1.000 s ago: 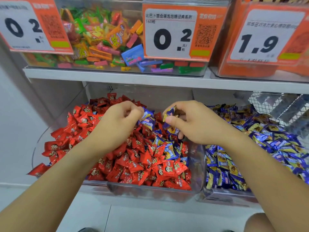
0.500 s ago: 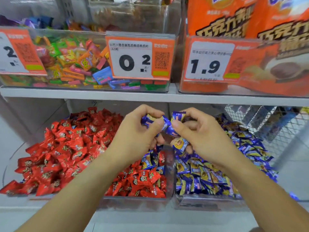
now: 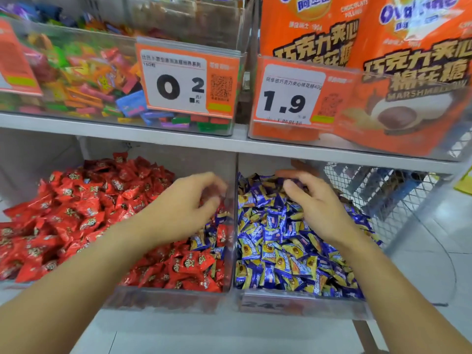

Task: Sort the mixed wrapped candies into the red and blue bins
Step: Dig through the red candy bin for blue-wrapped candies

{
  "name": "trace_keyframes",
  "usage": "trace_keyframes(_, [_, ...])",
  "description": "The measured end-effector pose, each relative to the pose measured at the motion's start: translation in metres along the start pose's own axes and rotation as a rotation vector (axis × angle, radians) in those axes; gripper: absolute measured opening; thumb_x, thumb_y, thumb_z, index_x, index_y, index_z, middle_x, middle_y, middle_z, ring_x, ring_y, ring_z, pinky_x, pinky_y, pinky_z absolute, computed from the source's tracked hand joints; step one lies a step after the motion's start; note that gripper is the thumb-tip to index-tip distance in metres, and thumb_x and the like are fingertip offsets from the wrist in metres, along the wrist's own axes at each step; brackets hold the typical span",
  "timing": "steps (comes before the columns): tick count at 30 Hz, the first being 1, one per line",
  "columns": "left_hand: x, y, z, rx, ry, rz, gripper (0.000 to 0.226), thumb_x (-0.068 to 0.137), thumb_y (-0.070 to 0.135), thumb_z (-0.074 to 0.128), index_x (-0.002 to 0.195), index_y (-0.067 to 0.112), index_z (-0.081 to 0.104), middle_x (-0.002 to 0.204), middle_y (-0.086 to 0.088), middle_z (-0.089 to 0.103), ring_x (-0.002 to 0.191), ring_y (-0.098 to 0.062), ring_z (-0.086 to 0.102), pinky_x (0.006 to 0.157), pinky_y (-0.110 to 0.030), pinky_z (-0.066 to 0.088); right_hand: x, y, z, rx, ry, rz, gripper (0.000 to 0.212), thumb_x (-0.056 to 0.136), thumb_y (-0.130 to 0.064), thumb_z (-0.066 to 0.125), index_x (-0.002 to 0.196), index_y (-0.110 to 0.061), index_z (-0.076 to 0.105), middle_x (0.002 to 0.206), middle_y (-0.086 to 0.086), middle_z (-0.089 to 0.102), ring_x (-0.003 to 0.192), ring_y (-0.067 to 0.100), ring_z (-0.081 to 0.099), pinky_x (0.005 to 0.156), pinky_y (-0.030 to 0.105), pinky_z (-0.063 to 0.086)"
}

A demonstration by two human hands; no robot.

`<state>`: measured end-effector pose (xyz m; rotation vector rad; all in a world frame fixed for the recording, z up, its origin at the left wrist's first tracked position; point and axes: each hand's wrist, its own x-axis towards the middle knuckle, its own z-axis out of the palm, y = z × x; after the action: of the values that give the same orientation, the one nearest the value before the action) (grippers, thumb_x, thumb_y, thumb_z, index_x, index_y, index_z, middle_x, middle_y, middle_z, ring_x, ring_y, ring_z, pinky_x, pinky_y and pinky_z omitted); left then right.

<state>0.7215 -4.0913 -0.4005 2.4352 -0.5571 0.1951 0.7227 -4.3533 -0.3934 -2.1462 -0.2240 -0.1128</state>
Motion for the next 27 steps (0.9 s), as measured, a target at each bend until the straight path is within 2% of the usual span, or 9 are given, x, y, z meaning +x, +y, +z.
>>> trace_keyframes(3, [-0.017,-0.017,0.001,0.184,-0.334,-0.001,0.026,0.091,0.038,0.063,0.116,0.03,0.065,0.111,0.011,0.066,0.1,-0.008,0.061,0.092,-0.028,0.047,-0.001,-0.009,0.008,-0.167,-0.009,-0.075,0.018,0.097,-0.042,0.055,0.113,-0.049,0.062,0.109,-0.006,0.054,0.096,-0.008,0.051,0.087,0.019,0.041])
trace_keyframes(6, [-0.022,-0.026,0.001,0.26,-0.468,-0.008,0.036,0.088,0.051,0.063,0.117,0.03,0.067,0.109,0.009,0.067,0.097,-0.009,0.06,0.088,-0.028,0.048,-0.007,-0.038,0.027,-0.111,0.03,-0.267,0.017,0.094,-0.019,0.064,0.106,-0.032,0.07,0.104,-0.011,0.061,0.095,-0.002,0.06,0.083,0.013,0.046])
trace_keyframes(8, [-0.023,-0.035,-0.005,0.269,-0.462,0.002,0.032,0.089,0.048,0.066,0.114,0.029,0.069,0.109,0.013,0.068,0.099,-0.007,0.061,0.087,-0.02,0.045,-0.006,-0.06,0.044,-0.11,-0.041,-0.402,0.013,0.091,-0.012,0.068,0.098,-0.022,0.073,0.093,-0.014,0.068,0.087,0.003,0.066,0.079,0.014,0.048])
trace_keyframes(10, [-0.024,-0.041,-0.012,0.252,-0.437,0.034,0.023,0.088,0.038,0.07,0.109,0.029,0.068,0.103,0.019,0.066,0.091,0.001,0.058,0.079,-0.005,0.036,0.005,-0.08,0.059,-0.186,-0.161,-0.469,0.007,0.091,-0.016,0.07,0.093,-0.02,0.074,0.082,-0.014,0.07,0.078,0.004,0.066,0.074,0.016,0.049])
trace_keyframes(12, [-0.027,-0.045,-0.017,0.203,-0.411,0.065,0.02,0.085,0.034,0.075,0.103,0.029,0.068,0.094,0.02,0.064,0.079,0.005,0.053,0.072,-0.001,0.033,0.025,-0.095,0.071,-0.345,-0.318,-0.47,0.009,0.089,-0.023,0.073,0.098,-0.021,0.072,0.084,-0.011,0.071,0.077,0.005,0.065,0.077,0.025,0.053])
trace_keyframes(16, [-0.035,-0.053,-0.025,0.11,-0.28,0.085,0.018,0.082,0.033,0.078,0.095,0.028,0.066,0.079,0.013,0.062,0.074,0.002,0.054,0.065,-0.008,0.035,0.061,-0.105,0.098,-0.915,-0.691,-0.324,0.054,0.074,-0.039,0.085,0.121,-0.025,0.062,0.105,-0.008,0.065,0.091,0.014,0.059,0.088,0.033,0.052])
trace_keyframes(22, [-0.042,-0.07,-0.048,0.057,-0.204,0.001,0.02,0.079,0.034,0.08,0.09,0.033,0.064,0.085,0.018,0.065,0.082,0.001,0.057,0.07,-0.01,0.04,0.08,-0.095,0.134,-1.058,-1.056,-0.148,0.113,0.047,-0.044,0.098,0.143,-0.032,0.04,0.139,-0.005,0.051,0.121,0.021,0.054,0.104,0.039,0.047])
trace_keyframes(24, [-0.043,-0.072,-0.048,0.061,-0.209,-0.005,0.02,0.08,0.035,0.08,0.091,0.033,0.064,0.083,0.018,0.064,0.082,0.002,0.055,0.069,-0.008,0.038,0.082,-0.089,0.138,-1.043,-1.049,-0.162,0.108,0.047,-0.04,0.099,0.137,-0.03,0.041,0.131,-0.003,0.057,0.104,0.016,0.06,0.097,0.037,0.05])
trace_keyframes(27, [-0.043,-0.072,-0.046,0.065,-0.217,-0.007,0.019,0.081,0.034,0.078,0.093,0.03,0.063,0.081,0.017,0.062,0.078,0.002,0.054,0.068,-0.01,0.037,0.083,-0.08,0.139,-0.933,-1.048,-0.138,0.082,0.057,-0.026,0.097,0.122,-0.022,0.047,0.107,-0.002,0.068,0.066,0.005,0.063,0.068,0.029,0.055])
